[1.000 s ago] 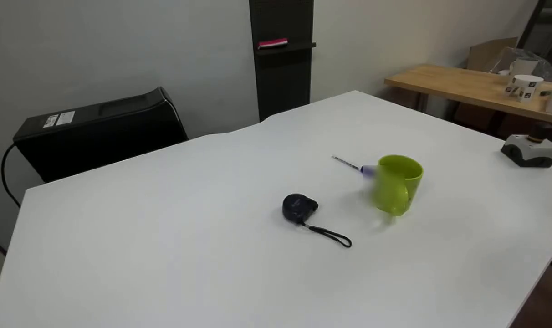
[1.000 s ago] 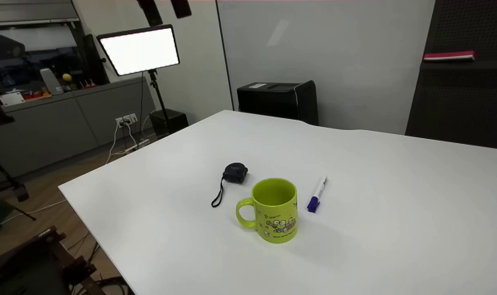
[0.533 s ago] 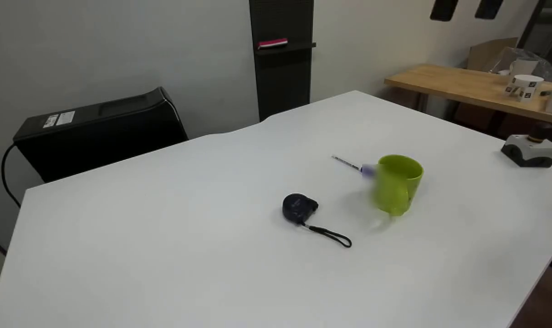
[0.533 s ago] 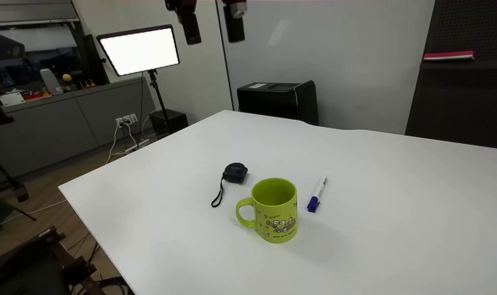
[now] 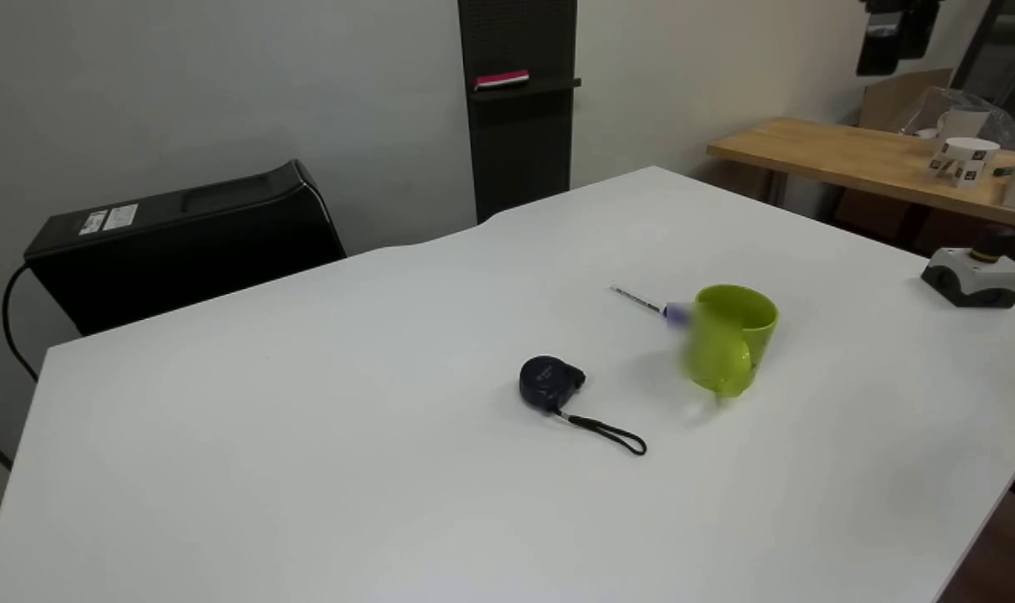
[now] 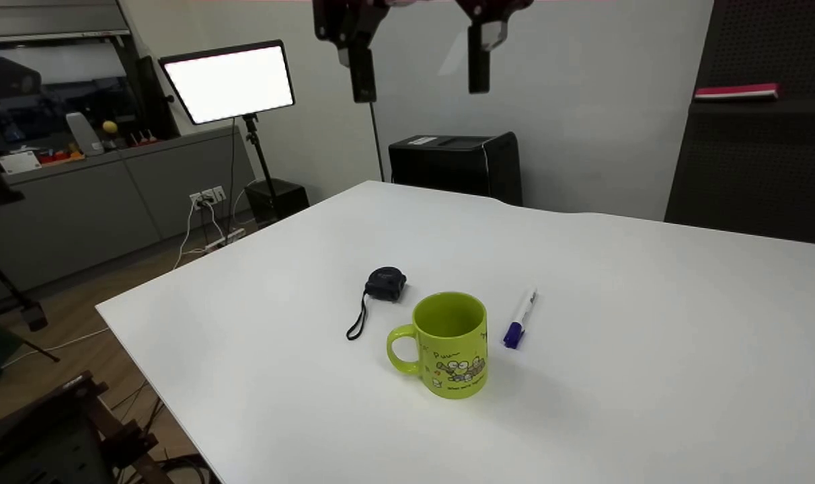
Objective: Put the marker in the cup
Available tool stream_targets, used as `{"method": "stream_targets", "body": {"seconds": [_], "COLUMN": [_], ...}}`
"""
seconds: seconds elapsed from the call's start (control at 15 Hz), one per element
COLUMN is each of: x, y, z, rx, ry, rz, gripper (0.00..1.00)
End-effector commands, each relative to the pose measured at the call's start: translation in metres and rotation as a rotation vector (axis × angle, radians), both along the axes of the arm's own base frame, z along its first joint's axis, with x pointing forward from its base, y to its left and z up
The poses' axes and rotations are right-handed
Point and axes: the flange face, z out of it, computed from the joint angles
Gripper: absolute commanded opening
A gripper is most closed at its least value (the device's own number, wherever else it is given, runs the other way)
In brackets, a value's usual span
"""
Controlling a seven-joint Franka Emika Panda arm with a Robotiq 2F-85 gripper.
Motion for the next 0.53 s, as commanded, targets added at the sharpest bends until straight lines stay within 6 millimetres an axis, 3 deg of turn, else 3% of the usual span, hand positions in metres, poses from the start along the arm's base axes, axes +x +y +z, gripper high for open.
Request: {"method": "stream_targets", "body": {"seconds": [0.0,0.47], "x": [0.0029,0.0063], "y": [-0.0025,-0.0028], "z": [-0.0004,-0.0011], "rx": [-0.007,-0.011], "ry": [0.006,0.015], "rz": [-0.001,-0.001], "gripper": [1.00,1.00]}}
